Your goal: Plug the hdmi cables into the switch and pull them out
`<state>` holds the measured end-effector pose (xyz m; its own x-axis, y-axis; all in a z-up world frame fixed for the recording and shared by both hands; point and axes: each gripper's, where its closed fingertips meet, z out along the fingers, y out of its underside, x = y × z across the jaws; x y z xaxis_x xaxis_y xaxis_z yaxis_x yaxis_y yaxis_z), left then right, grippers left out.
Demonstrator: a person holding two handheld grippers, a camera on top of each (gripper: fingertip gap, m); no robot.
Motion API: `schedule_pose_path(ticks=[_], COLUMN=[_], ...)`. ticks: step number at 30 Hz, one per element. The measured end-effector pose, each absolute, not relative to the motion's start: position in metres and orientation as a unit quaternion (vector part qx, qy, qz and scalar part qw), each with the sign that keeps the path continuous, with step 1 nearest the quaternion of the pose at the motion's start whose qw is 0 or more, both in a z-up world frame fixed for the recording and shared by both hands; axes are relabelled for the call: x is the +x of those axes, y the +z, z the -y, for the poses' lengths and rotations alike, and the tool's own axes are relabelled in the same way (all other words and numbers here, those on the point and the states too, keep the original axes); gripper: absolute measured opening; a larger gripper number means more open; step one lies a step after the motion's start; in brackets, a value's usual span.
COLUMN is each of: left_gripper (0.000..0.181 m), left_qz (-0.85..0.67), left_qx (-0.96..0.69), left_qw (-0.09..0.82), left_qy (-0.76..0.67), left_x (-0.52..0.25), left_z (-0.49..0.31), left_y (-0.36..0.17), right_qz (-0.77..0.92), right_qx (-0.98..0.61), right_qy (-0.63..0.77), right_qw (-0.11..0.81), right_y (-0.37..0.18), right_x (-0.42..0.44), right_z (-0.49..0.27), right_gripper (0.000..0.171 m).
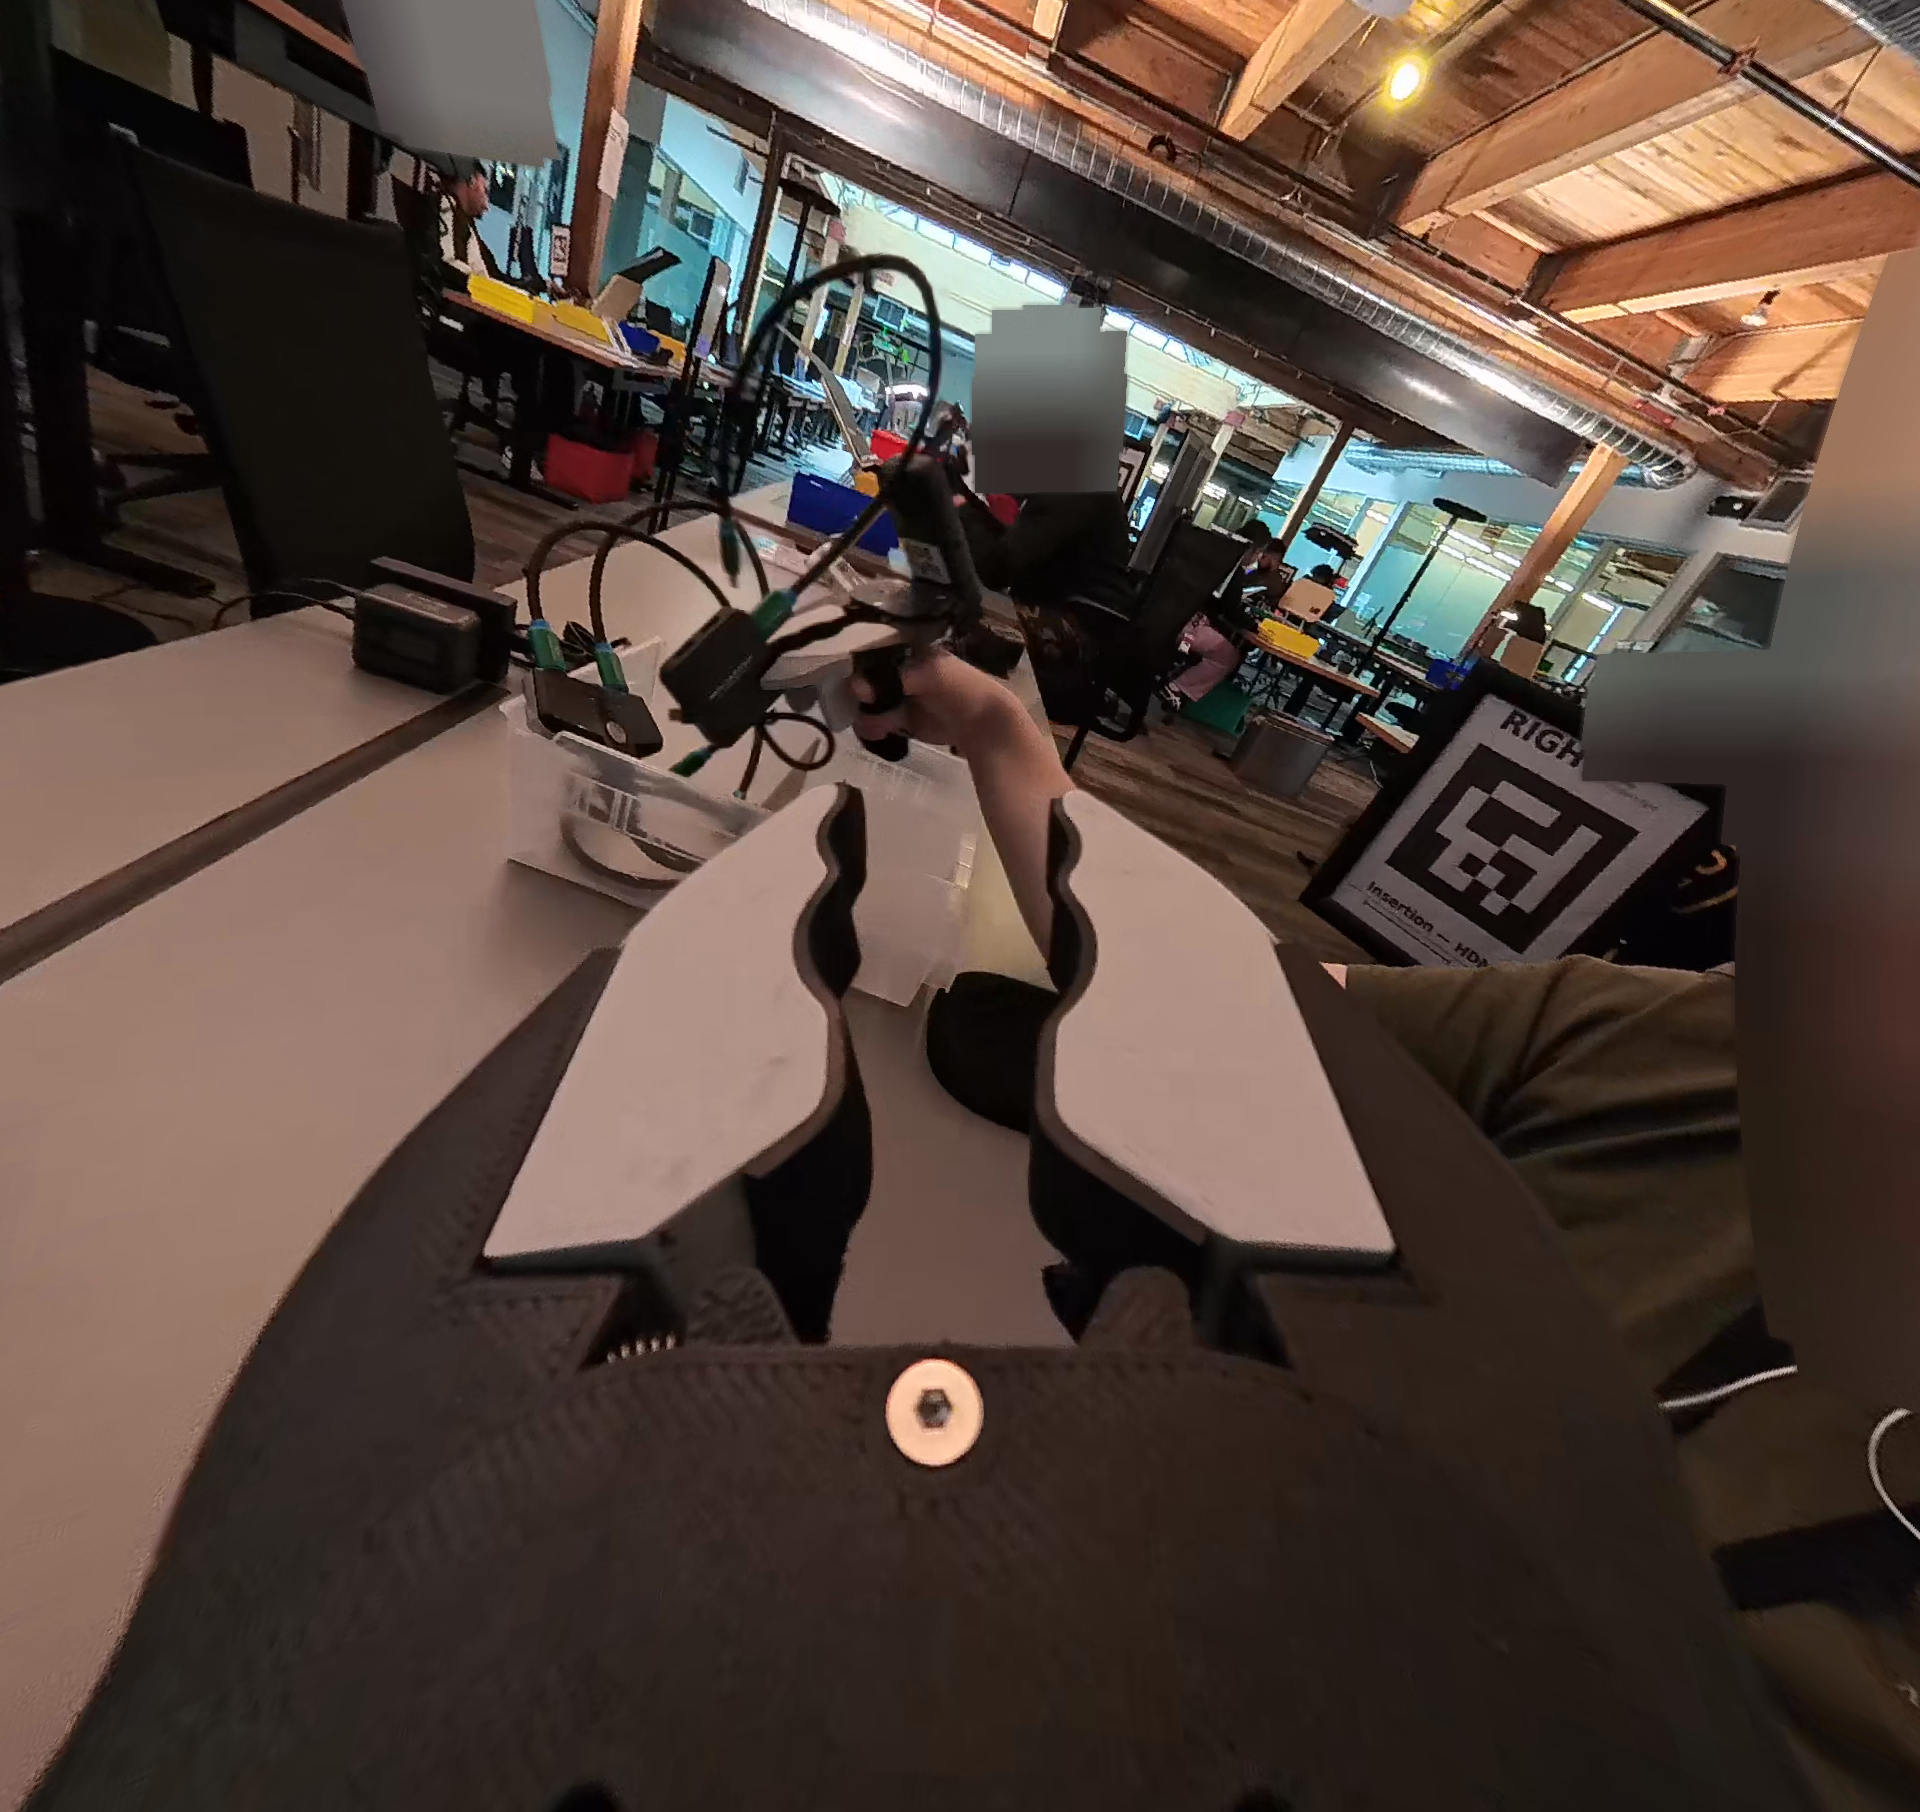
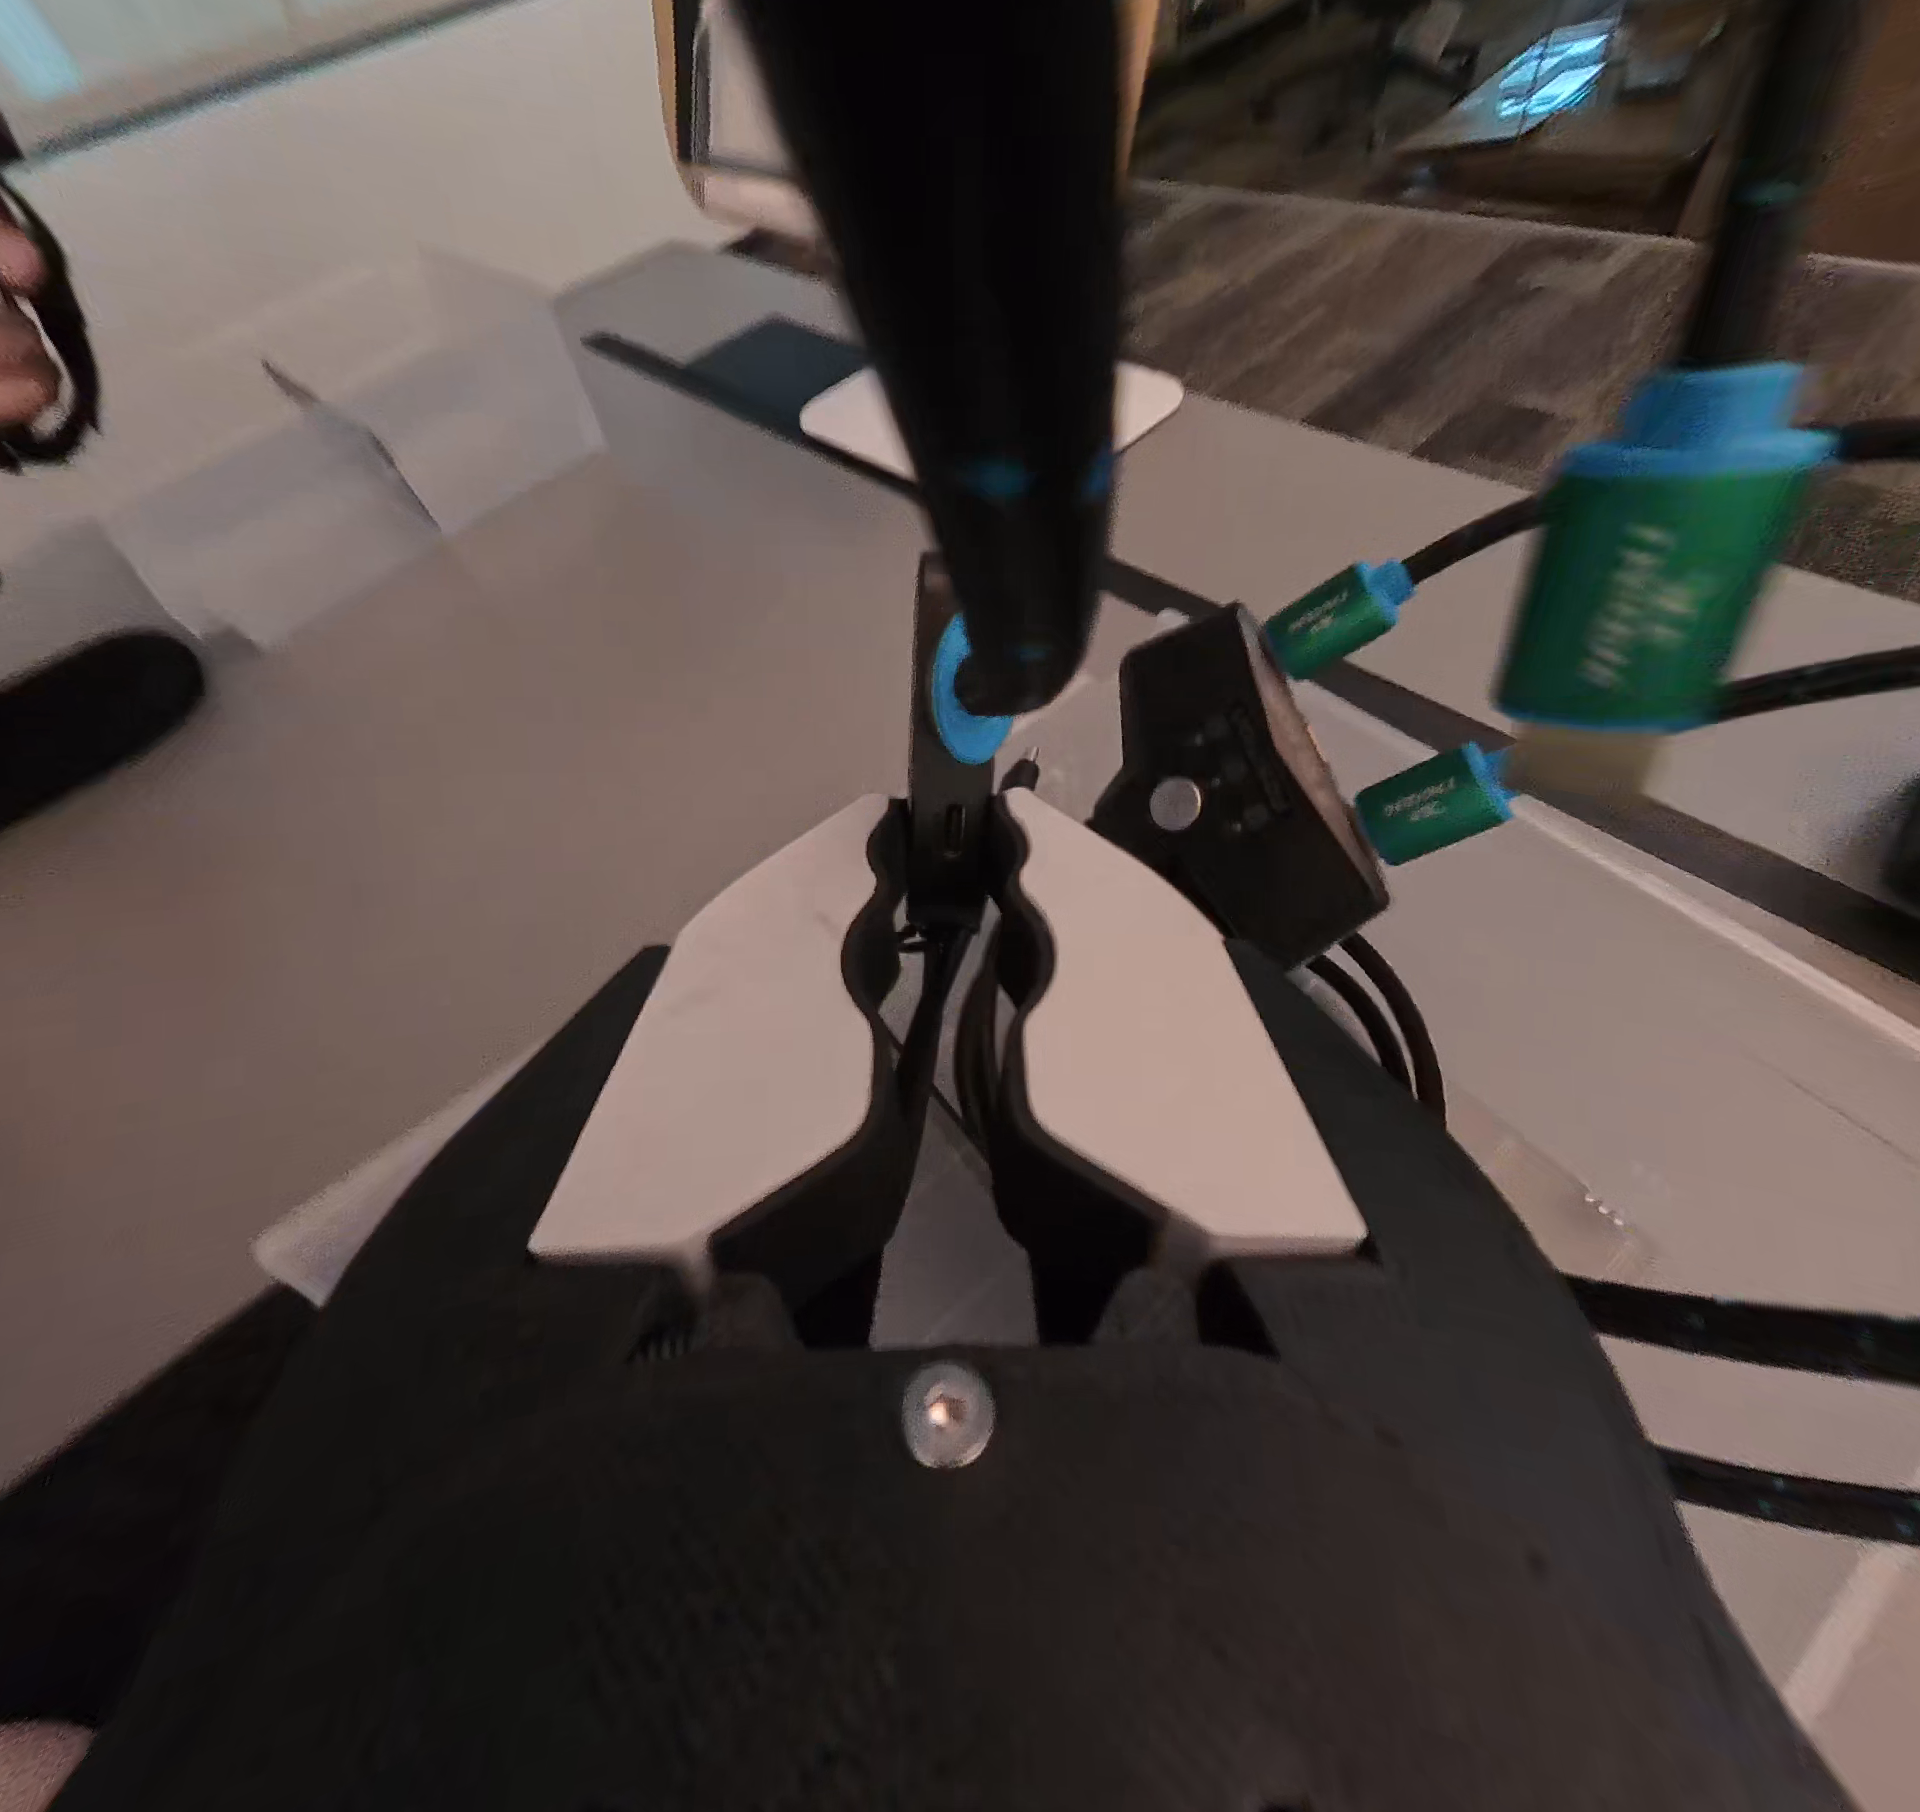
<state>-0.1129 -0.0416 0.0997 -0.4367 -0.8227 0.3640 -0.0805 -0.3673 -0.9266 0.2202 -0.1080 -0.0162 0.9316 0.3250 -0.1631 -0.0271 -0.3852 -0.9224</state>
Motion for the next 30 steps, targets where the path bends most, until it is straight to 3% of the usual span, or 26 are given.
schedule_pose_path(ticks=[8,14,20,24,30], left_gripper=[0.032,0.032,0.032,0.032,0.032], left_qz=[-0.521,-0.527,-0.528,-0.531,-0.531], left_qx=[-0.465,-0.468,-0.473,-0.474,-0.473], left_qw=[0.223,0.210,0.197,0.192,0.190], left_qy=[-0.680,-0.678,-0.677,-0.675,-0.677], left_x=[-0.104,-0.100,-0.097,-0.095,-0.096], left_z=[0.059,0.063,0.065,0.068,0.069], left_y=[0.083,0.078,0.072,0.070,0.072], right_qz=[0.149,0.146,0.130,0.098,0.017], right_qx=[-0.839,-0.837,-0.868,-0.885,-0.879], right_qy=[0.102,0.114,0.139,0.154,0.105], right_qw=[0.514,0.514,0.458,0.429,0.466], right_y=[-0.047,-0.062,-0.084,-0.090,-0.060], right_x=[0.226,0.237,0.239,0.241,0.265], right_z=[0.091,0.092,0.097,0.100,0.103], right_gripper=[0.015,0.015,0.016,0.021,0.047])
